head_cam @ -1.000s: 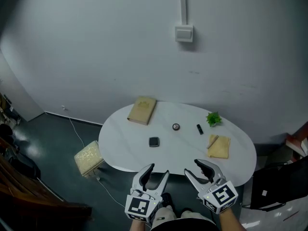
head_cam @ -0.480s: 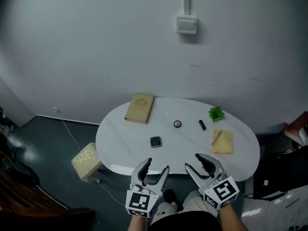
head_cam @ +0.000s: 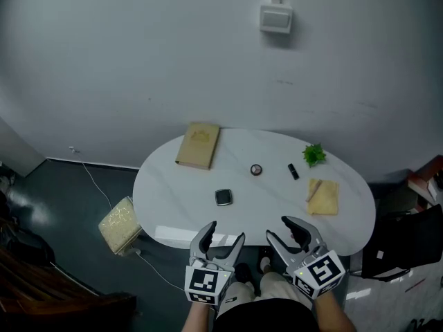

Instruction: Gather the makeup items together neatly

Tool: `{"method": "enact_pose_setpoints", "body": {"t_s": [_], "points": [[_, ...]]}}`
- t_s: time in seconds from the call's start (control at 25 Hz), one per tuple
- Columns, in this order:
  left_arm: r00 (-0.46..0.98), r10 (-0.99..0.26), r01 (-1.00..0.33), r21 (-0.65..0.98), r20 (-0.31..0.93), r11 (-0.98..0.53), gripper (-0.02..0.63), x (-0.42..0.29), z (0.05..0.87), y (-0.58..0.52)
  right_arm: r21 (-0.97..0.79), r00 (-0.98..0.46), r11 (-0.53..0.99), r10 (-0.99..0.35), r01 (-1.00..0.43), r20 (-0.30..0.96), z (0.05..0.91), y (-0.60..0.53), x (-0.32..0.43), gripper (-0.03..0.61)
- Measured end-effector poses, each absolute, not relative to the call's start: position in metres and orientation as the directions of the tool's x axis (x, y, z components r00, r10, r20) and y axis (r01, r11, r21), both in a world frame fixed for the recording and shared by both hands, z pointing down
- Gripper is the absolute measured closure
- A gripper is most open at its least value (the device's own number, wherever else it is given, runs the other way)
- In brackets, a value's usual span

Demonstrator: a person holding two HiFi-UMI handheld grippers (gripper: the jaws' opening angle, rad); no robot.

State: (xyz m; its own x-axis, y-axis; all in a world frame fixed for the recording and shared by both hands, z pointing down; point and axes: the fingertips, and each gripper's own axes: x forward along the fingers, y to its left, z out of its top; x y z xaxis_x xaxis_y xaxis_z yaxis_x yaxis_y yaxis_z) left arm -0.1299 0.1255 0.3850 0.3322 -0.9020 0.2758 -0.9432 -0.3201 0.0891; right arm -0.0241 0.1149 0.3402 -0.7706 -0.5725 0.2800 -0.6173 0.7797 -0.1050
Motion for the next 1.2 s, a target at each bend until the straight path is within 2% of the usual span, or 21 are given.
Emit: {"method": "enact_pose_setpoints", "body": {"t_s": [0.56,1.2], "points": [[0.232,-0.881,-0.973,0.091,0.413,-0.214,0.272,-0.142,0.448,0.064,-0.146,-0.806,0.816,-0.495,-0.56,0.325,0.369,0.049,-0.03,0.4],[0.037,-0.8,-0.995,0.096,0.599,0.026,0.245,-0.169,0.544,0.004,-0.214,-0.852,0.868,-0.341,-0.447,0.397,0.422,-0.028,-0.038,0.4]]}}
